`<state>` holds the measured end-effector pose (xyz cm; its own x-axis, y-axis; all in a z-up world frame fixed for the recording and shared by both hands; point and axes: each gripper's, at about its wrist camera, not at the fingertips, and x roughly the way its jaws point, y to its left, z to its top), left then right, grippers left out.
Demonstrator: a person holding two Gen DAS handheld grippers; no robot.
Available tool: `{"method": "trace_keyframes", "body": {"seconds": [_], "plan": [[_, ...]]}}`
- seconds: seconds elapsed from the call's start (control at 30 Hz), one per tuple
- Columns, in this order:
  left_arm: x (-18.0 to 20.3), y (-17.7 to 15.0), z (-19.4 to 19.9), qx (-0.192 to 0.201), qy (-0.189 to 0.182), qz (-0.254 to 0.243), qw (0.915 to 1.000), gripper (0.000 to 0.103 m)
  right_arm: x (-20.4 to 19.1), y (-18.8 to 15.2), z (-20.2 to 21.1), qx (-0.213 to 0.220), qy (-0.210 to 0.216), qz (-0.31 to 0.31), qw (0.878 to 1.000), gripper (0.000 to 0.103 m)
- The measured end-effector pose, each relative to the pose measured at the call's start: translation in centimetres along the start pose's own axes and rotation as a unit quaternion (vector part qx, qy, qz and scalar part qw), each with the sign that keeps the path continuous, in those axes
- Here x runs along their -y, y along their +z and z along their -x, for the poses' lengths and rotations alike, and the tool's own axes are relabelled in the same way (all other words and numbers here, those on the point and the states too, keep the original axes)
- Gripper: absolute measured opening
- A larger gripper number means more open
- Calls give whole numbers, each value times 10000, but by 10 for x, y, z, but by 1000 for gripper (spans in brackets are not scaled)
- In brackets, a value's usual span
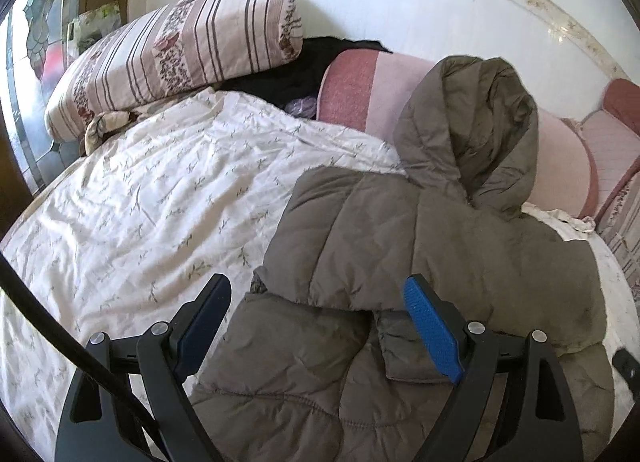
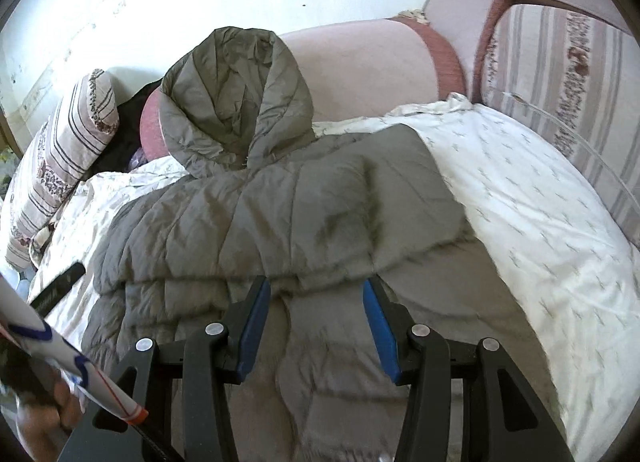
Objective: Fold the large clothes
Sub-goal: 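Move the right gripper to the jacket hood and grasp it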
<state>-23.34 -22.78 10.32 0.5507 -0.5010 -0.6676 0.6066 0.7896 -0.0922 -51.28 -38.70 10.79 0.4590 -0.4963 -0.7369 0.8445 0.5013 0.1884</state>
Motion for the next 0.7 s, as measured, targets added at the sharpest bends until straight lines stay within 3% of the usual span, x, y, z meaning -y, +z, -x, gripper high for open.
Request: {"method": "trace_keyframes", "body": {"seconds": [0.13, 0.4, 0.57, 0.7], "plan": [[-7, 8, 8, 65, -100, -42, 9999, 88, -2, 15, 31, -27, -67, 170, 9998, 52], [-31, 17, 7, 3, -199, 327, 9993, 88, -37, 98, 100, 370, 141, 400, 9984, 52], [-34, 16, -1, -60, -236, 359, 9991, 88, -61, 154, 96, 420, 143, 403, 9982, 52], [-30, 15, -6, -67, -297, 264, 9992, 88, -75, 194, 70, 440, 127, 413, 9981, 52]]}}
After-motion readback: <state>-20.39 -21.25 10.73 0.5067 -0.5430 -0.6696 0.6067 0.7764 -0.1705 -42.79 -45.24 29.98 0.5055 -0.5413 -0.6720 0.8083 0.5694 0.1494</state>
